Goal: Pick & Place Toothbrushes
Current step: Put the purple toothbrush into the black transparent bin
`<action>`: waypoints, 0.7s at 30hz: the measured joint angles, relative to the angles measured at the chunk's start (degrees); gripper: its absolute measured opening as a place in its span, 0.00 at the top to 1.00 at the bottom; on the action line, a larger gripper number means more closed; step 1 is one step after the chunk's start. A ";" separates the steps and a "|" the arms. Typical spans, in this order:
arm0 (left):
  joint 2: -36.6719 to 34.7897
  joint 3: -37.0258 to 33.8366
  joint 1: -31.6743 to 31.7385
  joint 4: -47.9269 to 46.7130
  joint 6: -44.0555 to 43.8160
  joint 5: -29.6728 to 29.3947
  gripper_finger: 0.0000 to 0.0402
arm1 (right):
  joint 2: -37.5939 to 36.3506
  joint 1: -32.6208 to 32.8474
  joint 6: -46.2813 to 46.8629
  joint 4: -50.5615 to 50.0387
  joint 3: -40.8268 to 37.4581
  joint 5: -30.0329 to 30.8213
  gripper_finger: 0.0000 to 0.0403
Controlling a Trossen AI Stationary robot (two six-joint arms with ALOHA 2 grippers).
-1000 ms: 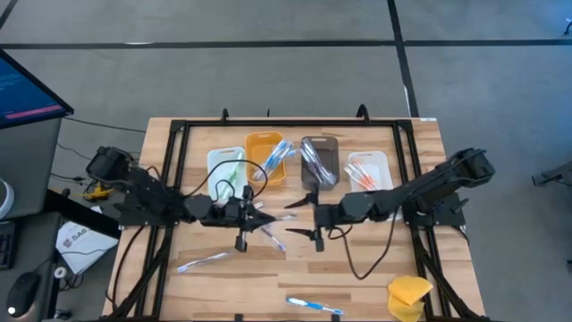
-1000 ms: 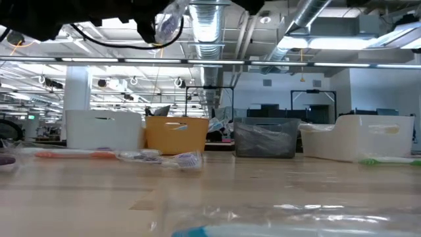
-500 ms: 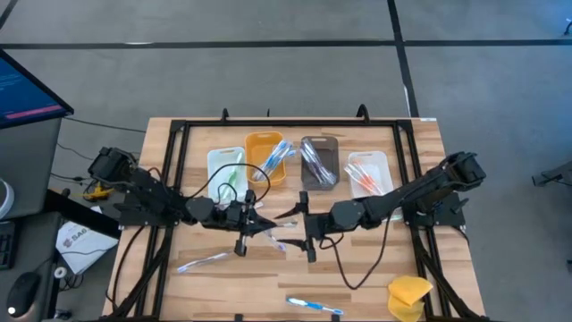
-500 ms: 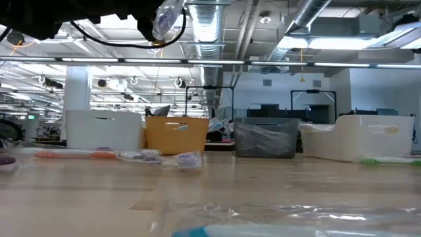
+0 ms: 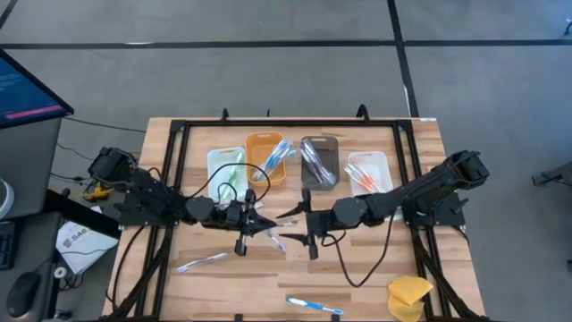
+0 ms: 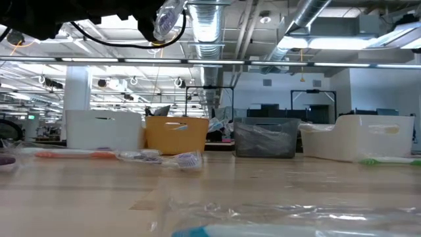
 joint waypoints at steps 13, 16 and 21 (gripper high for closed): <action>-0.02 0.00 0.49 -0.82 0.17 0.75 0.99 | -0.02 0.15 -3.14 -1.24 0.00 0.11 0.93; -0.02 0.00 0.48 -1.39 0.09 0.62 0.97 | -0.01 0.15 -2.55 -1.83 0.00 0.10 0.96; -0.02 0.00 0.48 -1.60 -0.34 0.57 0.86 | 0.00 0.15 -1.24 -3.52 0.00 -0.02 0.96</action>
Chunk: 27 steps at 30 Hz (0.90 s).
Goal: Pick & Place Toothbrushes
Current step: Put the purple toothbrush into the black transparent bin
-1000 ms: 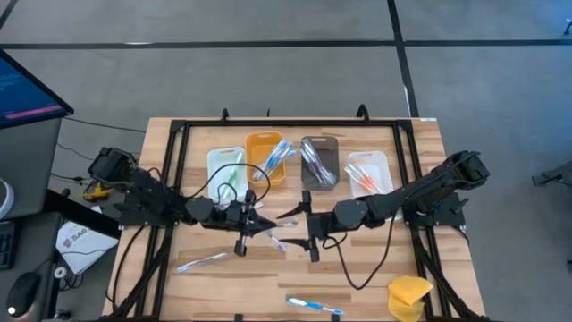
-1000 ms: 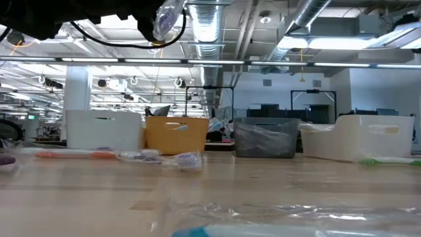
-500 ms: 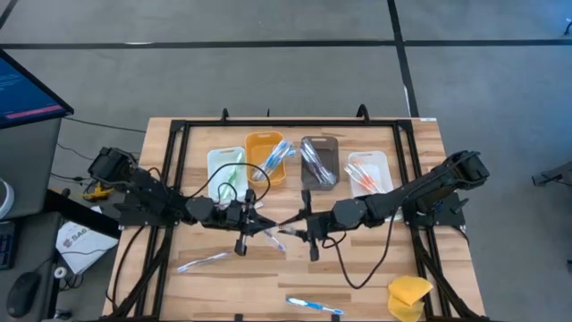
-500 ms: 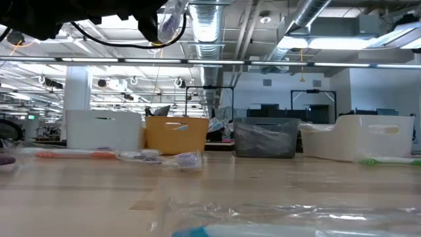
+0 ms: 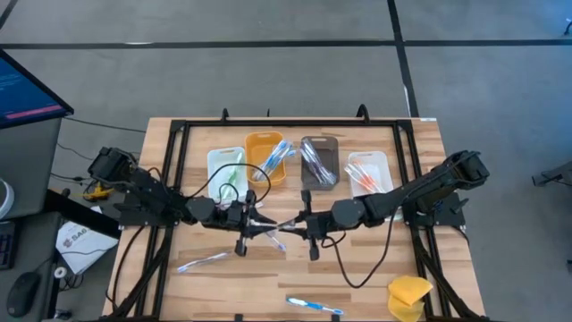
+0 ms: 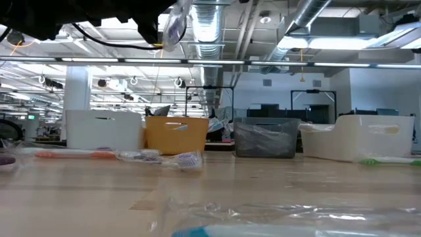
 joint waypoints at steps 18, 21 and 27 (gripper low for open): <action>0.00 -2.24 0.00 -0.64 -3.14 0.04 0.44 | -4.50 -2.07 30.30 -48.98 10.93 6.88 0.96; 0.00 -2.97 0.00 -0.57 -3.14 0.04 0.43 | -4.51 -4.68 35.09 -62.80 16.77 5.41 0.96; 0.00 -4.45 0.00 -0.65 -3.15 0.04 0.43 | -4.02 -12.72 36.61 -76.50 24.56 3.96 0.95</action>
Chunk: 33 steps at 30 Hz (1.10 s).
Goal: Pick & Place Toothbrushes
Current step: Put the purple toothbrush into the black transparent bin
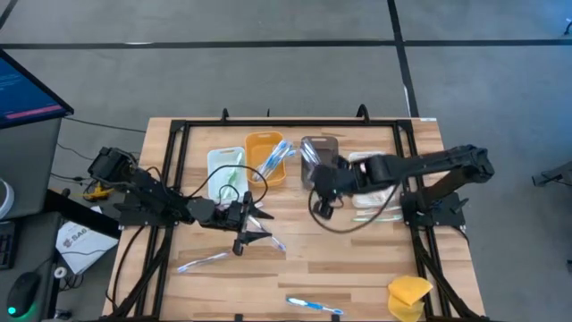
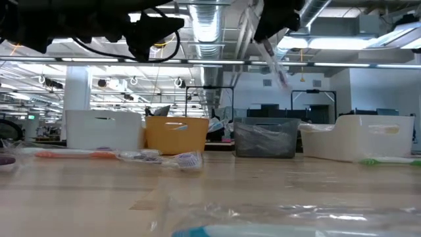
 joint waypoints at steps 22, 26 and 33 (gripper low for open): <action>0.00 -4.24 1.79 -0.42 0.01 0.13 0.45 | 12.95 -31.58 -9.90 -2.07 4.41 -15.99 0.95; 0.00 -4.24 1.97 -0.34 0.00 0.08 0.46 | 19.15 -31.52 -10.54 -5.93 8.46 -16.03 0.95; 0.00 -4.24 1.66 -0.38 -0.89 -0.02 0.46 | 27.56 -31.46 -9.26 -12.60 16.65 -16.14 0.95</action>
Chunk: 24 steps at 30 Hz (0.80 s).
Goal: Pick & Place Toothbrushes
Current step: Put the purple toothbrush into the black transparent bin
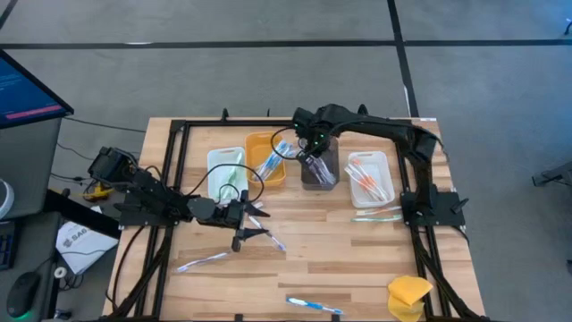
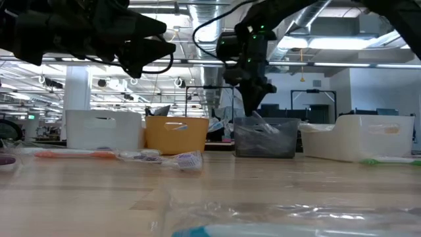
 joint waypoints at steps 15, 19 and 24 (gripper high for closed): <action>0.00 0.02 -0.74 -0.33 -2.14 0.20 0.46 | 4.48 0.23 0.28 -0.81 2.31 -0.57 0.91; 0.00 0.02 -0.74 -0.48 -2.14 0.17 0.46 | 4.44 0.25 0.47 -1.13 2.31 -0.57 0.89; 0.00 0.02 -0.72 -0.48 -2.14 0.17 0.45 | 4.44 0.26 0.47 -1.20 2.28 -0.57 0.89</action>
